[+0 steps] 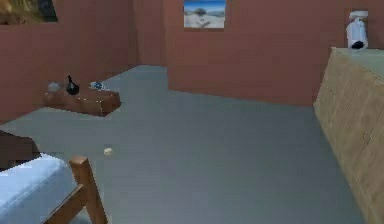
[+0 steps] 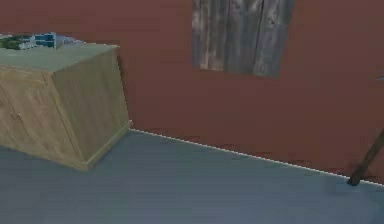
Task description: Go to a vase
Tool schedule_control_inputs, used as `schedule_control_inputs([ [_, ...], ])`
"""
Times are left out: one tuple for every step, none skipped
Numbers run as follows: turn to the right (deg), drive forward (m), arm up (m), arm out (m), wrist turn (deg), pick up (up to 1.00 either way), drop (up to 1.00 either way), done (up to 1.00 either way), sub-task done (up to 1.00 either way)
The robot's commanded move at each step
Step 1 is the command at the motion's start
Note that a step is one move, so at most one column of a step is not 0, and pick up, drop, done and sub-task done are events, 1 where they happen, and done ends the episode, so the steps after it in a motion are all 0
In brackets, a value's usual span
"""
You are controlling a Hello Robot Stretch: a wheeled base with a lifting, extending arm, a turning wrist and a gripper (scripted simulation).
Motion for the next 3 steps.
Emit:
schedule_control_inputs([
  [0.0,1.00,0.00,0.00,0.0,0.00,0.00,0.00,0.00],
  [0.0,0.70,0.00,0.00,0.0,0.00,0.00,0.00,0.00],
  [39.0,0.00,0.00,0.00,0.0,0.00,0.00,0.00,0.00],
])
